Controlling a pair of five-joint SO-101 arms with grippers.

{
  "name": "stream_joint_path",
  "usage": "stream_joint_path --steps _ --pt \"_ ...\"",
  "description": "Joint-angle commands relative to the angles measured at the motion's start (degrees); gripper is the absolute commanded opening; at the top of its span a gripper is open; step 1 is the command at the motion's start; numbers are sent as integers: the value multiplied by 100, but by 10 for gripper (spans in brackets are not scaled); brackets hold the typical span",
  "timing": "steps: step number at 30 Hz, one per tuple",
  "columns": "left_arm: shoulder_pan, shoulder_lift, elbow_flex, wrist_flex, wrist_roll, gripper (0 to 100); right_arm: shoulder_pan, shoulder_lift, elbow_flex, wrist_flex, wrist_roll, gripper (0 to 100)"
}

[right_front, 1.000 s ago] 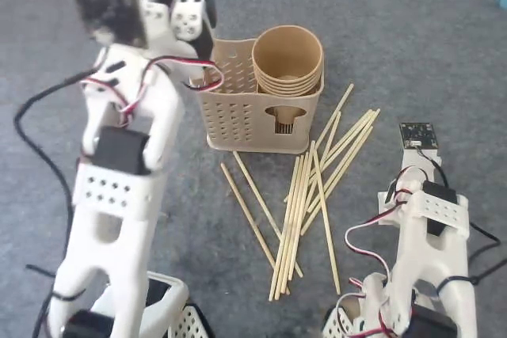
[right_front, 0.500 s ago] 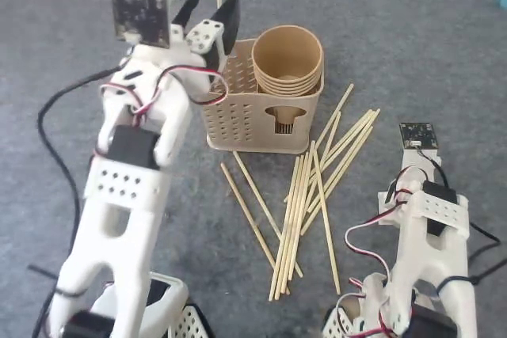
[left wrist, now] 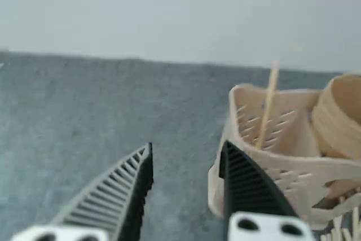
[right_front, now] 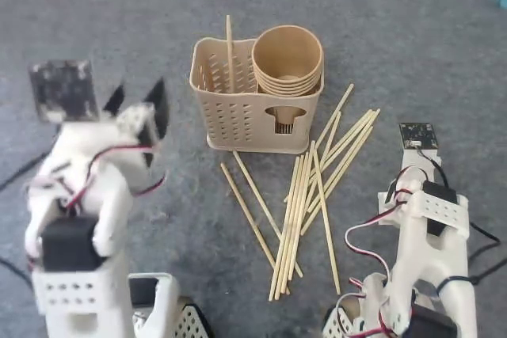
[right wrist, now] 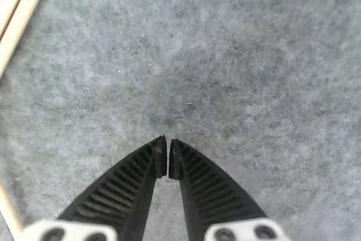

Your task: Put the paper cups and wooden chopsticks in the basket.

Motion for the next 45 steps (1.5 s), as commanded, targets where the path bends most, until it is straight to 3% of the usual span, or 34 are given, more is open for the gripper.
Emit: stream_joint_path --steps 1,5,8,13,17,22,28,39,45 --pt "-1011 -1090 1859 -299 62 187 -84 -251 -457 523 44 29" --pt "-1433 -2154 4004 -1222 35 187 -505 -251 -1134 1429 62 29" --pt "-1442 -2831 5130 -1459 26 188 -813 -251 -1635 1903 26 33" --pt "-1477 -3516 5719 -1442 -448 190 -1385 -251 -2233 2378 -44 35" --pt "-1477 -3543 5833 -1451 -519 191 -1965 -207 -2444 2343 -642 46" --pt "-1468 -3543 5868 -1345 -527 192 -2879 -180 -2312 1886 -1521 132" --pt "-1468 -3543 5859 -1292 -527 192 -3644 -180 -1943 1086 -1538 128" --pt "-1468 -3534 5877 -1284 -536 192 -3697 -171 -237 -989 -1503 108" --pt "-1468 -3534 5859 -1178 -580 192 -3503 -171 -114 -1068 -1275 83"
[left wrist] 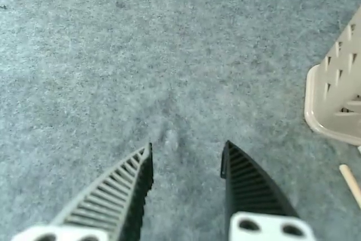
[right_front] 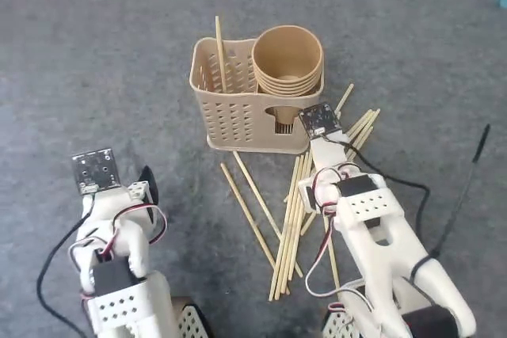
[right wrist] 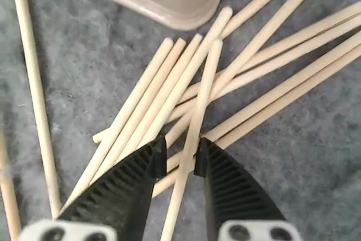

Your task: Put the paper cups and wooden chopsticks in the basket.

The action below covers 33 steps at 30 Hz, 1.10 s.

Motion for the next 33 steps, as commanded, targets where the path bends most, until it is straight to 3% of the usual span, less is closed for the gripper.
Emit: stream_joint_path --steps 1,8,18,22,24,30,33 --pt "-35 -70 -31 62 -185 192 189 -171 26 -101 299 84" --pt "-44 -70 -40 70 -255 192 233 -48 -35 -48 501 84" --pt "-53 -79 -40 70 -255 192 215 1402 -1213 532 492 80" --pt "-53 -79 -31 70 -264 192 215 1411 -1222 532 492 67" --pt "-53 -79 -31 70 -273 192 233 1411 -1231 646 484 7" --pt "-53 -79 -31 70 -281 192 259 1077 -1178 1174 299 8" --pt "-53 -79 -22 70 -281 192 602 391 -1081 1376 290 8"
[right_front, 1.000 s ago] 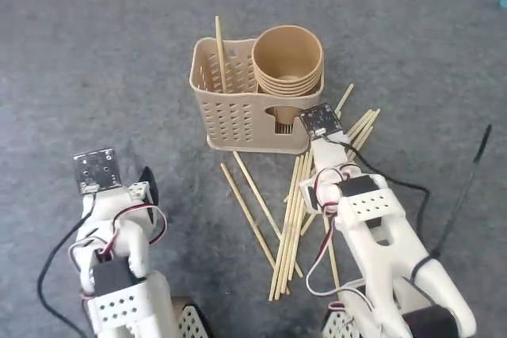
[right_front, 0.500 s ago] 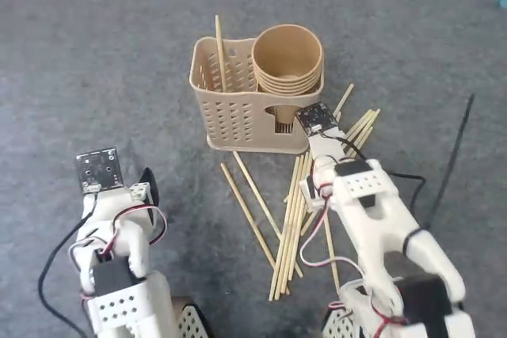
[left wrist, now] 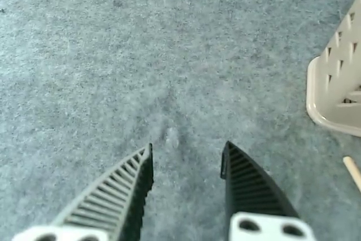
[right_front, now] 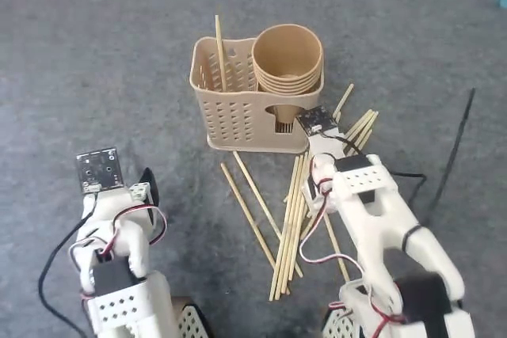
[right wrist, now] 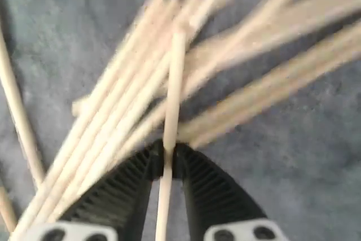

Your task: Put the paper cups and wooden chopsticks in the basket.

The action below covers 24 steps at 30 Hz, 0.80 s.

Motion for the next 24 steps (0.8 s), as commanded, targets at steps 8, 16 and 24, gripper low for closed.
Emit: stream_joint_path --steps 8,16,24 --pt "-35 -79 -22 0 -70 192 1692 -3380 -167 769 686 8" --pt "-9 -79 -22 -9 -70 192 1771 -5552 -290 620 826 8" --pt "-18 -79 -22 -9 -70 192 1024 -5763 -1345 75 826 9"
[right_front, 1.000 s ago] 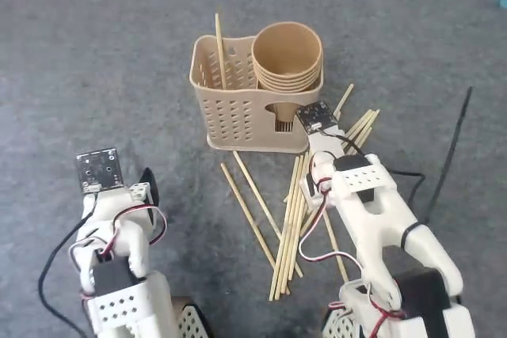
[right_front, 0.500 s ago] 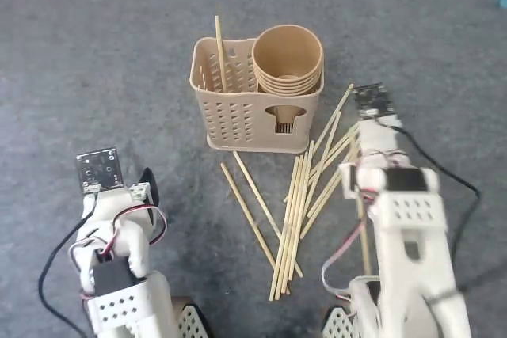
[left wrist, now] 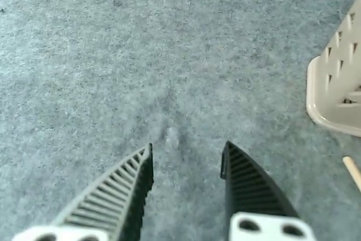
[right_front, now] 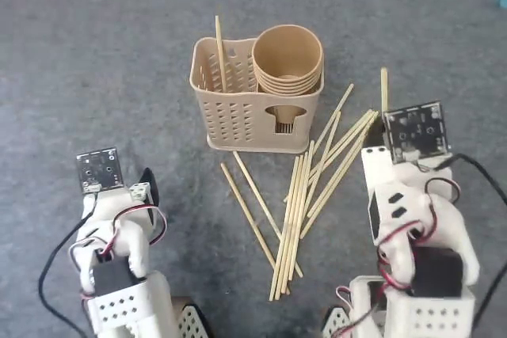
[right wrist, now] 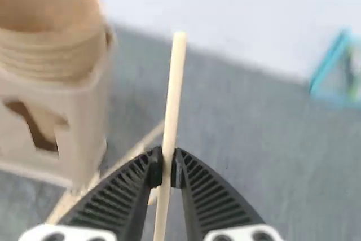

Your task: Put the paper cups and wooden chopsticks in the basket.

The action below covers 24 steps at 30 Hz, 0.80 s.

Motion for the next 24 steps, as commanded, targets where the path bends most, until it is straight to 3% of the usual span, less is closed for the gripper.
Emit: stream_joint_path --steps 1,12,24 --pt "-26 -70 -22 -9 -70 192 -497 -110 -712 -418 70 9" --pt "-35 -70 -13 -18 -70 192 -1719 971 -1073 -3257 26 9" --pt "-9 -114 75 -185 -79 192 -2932 3160 -3103 -3530 18 9"
